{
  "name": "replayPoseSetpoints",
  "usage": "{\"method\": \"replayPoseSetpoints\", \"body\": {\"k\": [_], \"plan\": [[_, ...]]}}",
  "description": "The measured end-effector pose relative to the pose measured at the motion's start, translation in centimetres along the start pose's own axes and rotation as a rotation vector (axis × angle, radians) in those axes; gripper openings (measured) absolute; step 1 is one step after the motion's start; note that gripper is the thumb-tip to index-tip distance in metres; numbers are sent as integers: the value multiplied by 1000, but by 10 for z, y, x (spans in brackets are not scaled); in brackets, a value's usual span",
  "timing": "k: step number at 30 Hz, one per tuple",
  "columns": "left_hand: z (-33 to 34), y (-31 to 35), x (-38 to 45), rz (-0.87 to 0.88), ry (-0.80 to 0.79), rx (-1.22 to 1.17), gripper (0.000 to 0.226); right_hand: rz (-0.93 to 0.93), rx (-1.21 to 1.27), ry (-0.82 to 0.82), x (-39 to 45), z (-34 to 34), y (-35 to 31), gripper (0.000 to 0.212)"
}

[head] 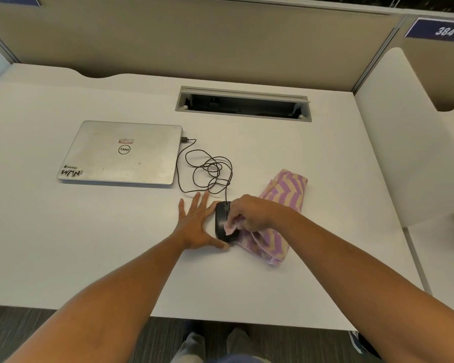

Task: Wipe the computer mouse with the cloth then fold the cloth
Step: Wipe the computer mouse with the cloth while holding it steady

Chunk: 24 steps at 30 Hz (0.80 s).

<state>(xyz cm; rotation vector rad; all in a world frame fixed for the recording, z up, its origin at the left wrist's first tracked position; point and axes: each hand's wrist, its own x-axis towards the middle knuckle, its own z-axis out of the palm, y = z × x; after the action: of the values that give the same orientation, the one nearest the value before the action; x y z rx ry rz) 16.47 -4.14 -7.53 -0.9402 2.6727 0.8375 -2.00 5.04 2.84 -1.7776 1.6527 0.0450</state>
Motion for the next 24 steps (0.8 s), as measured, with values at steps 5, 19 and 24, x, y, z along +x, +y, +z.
{"method": "replayPoseSetpoints", "body": {"k": [5,19,24], "plan": [[-1,1,-1,13,6,15,139,-104,-87,-64,4,18,-17,30],[2,-2,1,8,12,7,140,-35,-134,-22,-8,18,-9,25],[2,-1,1,10,2,28,138,36,41,163,5,17,-5,23]]}}
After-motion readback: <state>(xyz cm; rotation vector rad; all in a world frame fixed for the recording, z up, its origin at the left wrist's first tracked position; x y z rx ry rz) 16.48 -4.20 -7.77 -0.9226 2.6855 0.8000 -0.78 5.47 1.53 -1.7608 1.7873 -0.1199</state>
